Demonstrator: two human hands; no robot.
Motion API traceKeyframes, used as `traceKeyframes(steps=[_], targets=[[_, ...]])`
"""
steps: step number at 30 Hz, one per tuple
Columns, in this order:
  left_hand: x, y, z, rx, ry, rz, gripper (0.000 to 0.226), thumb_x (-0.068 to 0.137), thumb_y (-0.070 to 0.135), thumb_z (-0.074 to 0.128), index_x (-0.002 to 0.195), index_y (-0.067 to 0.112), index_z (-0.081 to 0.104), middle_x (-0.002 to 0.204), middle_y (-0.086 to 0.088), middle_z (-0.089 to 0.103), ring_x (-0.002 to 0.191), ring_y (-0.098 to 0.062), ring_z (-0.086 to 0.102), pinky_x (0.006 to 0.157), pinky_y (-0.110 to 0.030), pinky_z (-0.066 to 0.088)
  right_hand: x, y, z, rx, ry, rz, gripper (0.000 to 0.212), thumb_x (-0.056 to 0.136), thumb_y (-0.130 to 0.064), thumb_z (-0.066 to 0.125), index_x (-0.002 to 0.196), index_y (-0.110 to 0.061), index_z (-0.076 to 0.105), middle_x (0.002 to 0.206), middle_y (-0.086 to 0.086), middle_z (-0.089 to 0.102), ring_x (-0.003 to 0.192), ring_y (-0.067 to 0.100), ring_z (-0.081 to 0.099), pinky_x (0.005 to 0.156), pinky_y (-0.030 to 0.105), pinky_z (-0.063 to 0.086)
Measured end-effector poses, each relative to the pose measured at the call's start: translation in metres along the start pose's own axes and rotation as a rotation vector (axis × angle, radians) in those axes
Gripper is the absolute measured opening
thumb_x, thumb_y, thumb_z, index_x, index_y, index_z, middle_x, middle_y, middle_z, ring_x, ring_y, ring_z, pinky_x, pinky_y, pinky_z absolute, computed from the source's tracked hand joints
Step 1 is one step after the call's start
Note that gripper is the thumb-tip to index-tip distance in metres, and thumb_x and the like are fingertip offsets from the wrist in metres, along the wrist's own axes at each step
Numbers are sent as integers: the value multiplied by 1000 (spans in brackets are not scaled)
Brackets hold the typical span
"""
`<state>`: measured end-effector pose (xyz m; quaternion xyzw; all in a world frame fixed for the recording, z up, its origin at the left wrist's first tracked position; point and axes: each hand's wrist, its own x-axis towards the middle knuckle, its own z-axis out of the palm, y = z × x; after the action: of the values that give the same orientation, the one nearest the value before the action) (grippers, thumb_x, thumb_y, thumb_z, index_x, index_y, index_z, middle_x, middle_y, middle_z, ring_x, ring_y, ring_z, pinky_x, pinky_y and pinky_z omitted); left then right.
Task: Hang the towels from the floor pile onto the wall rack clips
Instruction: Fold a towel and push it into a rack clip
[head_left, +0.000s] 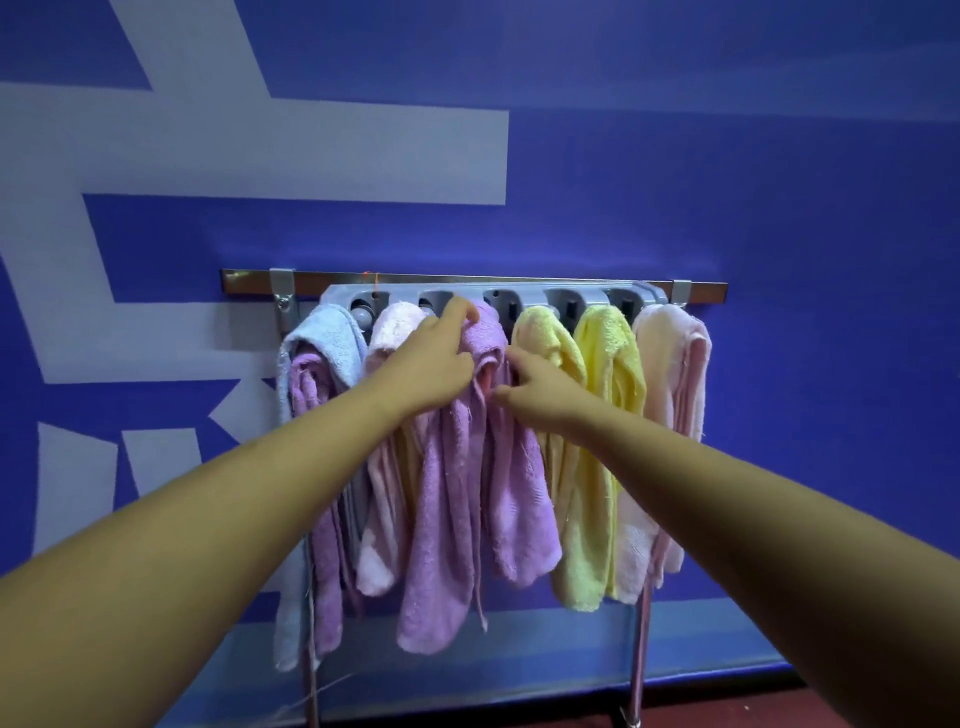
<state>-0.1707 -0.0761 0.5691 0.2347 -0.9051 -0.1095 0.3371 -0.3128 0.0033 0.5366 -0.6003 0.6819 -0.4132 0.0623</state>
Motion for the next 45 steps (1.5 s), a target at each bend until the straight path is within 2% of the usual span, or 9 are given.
traceKeyframes(steps=[3, 7, 14, 22, 26, 31, 37, 41, 45], targets=[[-3, 4, 9, -213, 1, -165, 38, 90, 21, 53, 124, 27, 37, 103, -6, 57, 78, -21, 56, 69, -30, 37, -2, 10, 13, -100, 162, -105, 10, 85, -17, 57, 94, -15, 58, 91, 0, 65, 85, 15, 60, 79, 28, 50], [-5, -6, 14, -470, 21, -282, 59, 65, 55, 58, 117, 40, 35, 127, 0, 60, 114, -22, 58, 103, -40, 41, 2, 13, 16, -218, 304, -147, 18, 91, -23, 60, 91, -6, 64, 109, 1, 46, 103, 12, 43, 95, 26, 37], [-24, -27, 26, -238, 24, -96, 73, 80, 25, 60, 145, 30, 28, 127, -3, 58, 108, -25, 60, 97, -38, 46, -6, 15, 23, -174, 384, -136, 31, 87, -5, 55, 61, -15, 41, 76, 1, 41, 72, 17, 38, 65, 28, 26], [-26, -31, 33, -333, 67, -140, 53, 83, 26, 52, 136, 27, 44, 115, 2, 63, 106, -22, 59, 86, -28, 40, -18, 28, 22, 29, 382, -72, 10, 95, -10, 45, 96, -12, 55, 81, -1, 58, 74, 17, 53, 66, 33, 39], [-36, -39, 43, -314, 18, -78, 81, 74, 26, 62, 150, 33, 33, 141, 2, 54, 121, -11, 55, 103, -24, 40, -29, 34, 44, 54, 454, -138, 52, 91, -20, 65, 137, -15, 41, 126, 2, 53, 115, 14, 50, 96, 23, 37], [-46, -43, 52, -332, 4, -93, 99, 72, 32, 69, 154, 37, 14, 141, 7, 50, 121, -11, 54, 104, -28, 42, -39, 35, 60, 111, 386, -86, 62, 87, -12, 68, 142, -15, 40, 125, -2, 56, 105, 9, 54, 88, 17, 37], [-58, -32, 67, -382, -2, -277, 27, 86, 8, 68, 110, 12, 58, 83, 7, 62, 81, -9, 63, 64, -5, 41, -50, 46, 68, 161, 476, 68, 13, 83, -4, 55, 90, -15, 54, 75, -7, 56, 65, 6, 50, 62, 31, 34], [-66, -35, 72, -455, 10, -269, 29, 88, 7, 64, 93, 32, 50, 128, -12, 51, 115, -22, 56, 106, -32, 41, -65, 49, 63, 221, 526, 80, 18, 86, -8, 53, 99, -21, 51, 75, -10, 58, 63, 3, 53, 58, 30, 39], [-71, -45, 86, -373, -114, -289, 37, 85, 14, 64, 120, 21, 57, 108, -5, 65, 97, -22, 66, 82, -25, 49, -82, 58, 77, 139, 481, 87, 34, 85, -5, 54, 116, -17, 49, 89, 3, 65, 75, 25, 57, 64, 37, 39]])
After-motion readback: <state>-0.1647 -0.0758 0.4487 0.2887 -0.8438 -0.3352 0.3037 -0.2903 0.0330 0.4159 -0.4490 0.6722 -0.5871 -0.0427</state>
